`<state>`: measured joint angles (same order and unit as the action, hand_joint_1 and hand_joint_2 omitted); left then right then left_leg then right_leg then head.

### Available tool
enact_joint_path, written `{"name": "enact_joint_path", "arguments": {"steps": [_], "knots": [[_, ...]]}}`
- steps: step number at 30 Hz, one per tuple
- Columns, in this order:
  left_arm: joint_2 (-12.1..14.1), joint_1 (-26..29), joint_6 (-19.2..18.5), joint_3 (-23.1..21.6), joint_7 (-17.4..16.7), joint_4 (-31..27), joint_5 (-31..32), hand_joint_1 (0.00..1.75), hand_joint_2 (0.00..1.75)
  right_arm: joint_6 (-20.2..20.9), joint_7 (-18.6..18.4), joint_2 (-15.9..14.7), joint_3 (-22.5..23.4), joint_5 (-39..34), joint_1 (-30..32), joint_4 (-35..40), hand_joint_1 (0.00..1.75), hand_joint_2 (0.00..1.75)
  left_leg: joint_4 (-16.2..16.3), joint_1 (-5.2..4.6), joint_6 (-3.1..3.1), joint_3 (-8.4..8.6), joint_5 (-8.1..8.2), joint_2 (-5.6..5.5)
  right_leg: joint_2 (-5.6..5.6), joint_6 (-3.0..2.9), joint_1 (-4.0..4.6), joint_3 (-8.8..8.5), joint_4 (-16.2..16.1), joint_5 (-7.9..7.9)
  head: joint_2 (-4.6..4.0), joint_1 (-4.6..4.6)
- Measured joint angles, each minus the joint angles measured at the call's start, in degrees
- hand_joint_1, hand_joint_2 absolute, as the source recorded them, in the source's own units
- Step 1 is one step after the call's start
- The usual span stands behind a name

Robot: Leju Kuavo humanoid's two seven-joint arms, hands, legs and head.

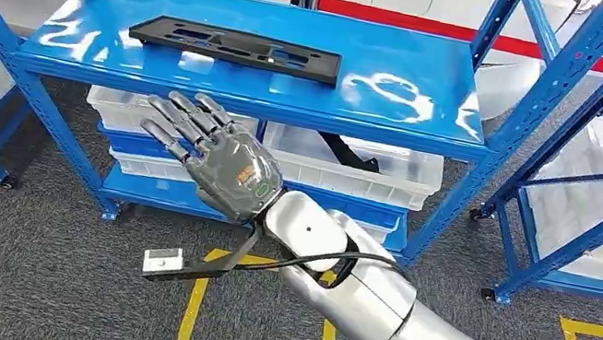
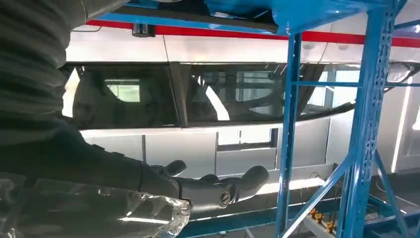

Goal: Take the parts from the cabinet and place them on the table.

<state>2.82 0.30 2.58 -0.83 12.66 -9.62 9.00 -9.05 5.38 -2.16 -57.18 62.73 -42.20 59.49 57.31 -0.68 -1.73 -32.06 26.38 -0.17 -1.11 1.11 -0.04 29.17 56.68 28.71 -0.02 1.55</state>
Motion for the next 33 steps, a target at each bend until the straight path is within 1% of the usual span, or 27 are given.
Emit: {"name": "enact_joint_path", "arguments": {"steps": [5, 7, 10, 15, 17, 21, 26, 33], "knots": [[0.0, 0.0, 0.0, 0.0, 0.0, 0.0, 0.0, 0.0, 0.0, 0.0, -0.2, 0.1, -0.1, -0.2, -0.1, -0.7, 0.0, 1.75, 0.0, 0.01, 0.0, 0.0, 0.0, 0.0, 0.0, 0.0, 0.01, 0.0, 0.0, 0.0, 0.0, 0.0], [0.0, 0.0, 0.0, 0.0, 0.0, 0.0, 0.0, 0.0, 0.0, 0.0, -1.2, 0.2, 0.1, -0.5, -0.1, -1.1, 0.0, 1.75, 0.0, 0.01, 0.0, 0.0, 0.0, 0.0, 0.0, 0.0, 0.01, 0.0, 0.0, 0.0, 0.0, 0.0], [0.0, 0.0, 0.0, 0.0, -0.1, 0.0, 0.0, 0.0, 0.0, -1.1, -3.3, 1.1, 1.4, -1.4, -0.9, -4.1, 0.0, 1.75, 0.0, 0.01, 0.0, 0.0, 0.0, 0.0, 0.0, 0.0, 0.01, 0.0, 0.0, 0.0, 0.0, 0.0], [0.0, 0.0, -0.3, -0.1, -0.2, 0.0, 0.0, 0.0, 0.0, -3.0, -4.9, 2.9, 4.4, -3.3, -2.9, -11.2, 0.0, 1.75, 0.0, 0.01, 0.0, 0.01, -0.01, 0.0, 0.0, 0.0, 0.01, -0.01, 0.0, 0.0, 0.0, 0.0], [0.0, 0.0, -0.3, -0.1, -0.4, 0.0, 0.0, 0.0, 0.0, -3.7, -4.9, 3.5, 5.6, -3.8, -3.4, -13.6, 0.0, 1.75, 0.0, 0.01, 0.0, 0.0, -0.01, 0.0, 0.0, 0.01, 0.01, -0.01, 0.0, -0.01, 0.0, 0.0], [-0.3, -0.2, 0.1, -0.1, -1.4, 0.0, -1.2, 0.0, 0.0, -4.5, -3.4, 5.0, 7.1, -2.8, -3.5, -17.7, 0.0, 1.75, 0.0, 0.0, 0.0, -0.04, -0.01, 0.0, 0.0, 0.01, 0.01, 0.04, 0.0, -0.01, 0.0, 0.0], [-0.5, -0.2, -0.2, 0.0, -1.7, 0.0, -2.2, 0.0, 0.0, -4.9, -3.1, 6.3, 7.7, -1.8, -3.4, -19.3, 0.0, 1.75, 0.0, 0.02, 0.0, -0.12, -0.01, 0.0, 0.0, 0.01, 0.01, 0.15, 0.0, -0.01, 0.0, 0.0], [-0.5, -0.1, 0.1, 0.0, -1.8, 0.0, -2.2, 0.0, 0.0, -5.0, -2.9, 6.7, 8.6, -1.5, -3.3, -20.0, 0.0, 1.75, 0.0, 0.02, 0.01, -0.16, -0.01, 0.0, 0.0, 0.01, 0.01, 0.16, 0.0, -0.01, 0.0, 0.0]]}}
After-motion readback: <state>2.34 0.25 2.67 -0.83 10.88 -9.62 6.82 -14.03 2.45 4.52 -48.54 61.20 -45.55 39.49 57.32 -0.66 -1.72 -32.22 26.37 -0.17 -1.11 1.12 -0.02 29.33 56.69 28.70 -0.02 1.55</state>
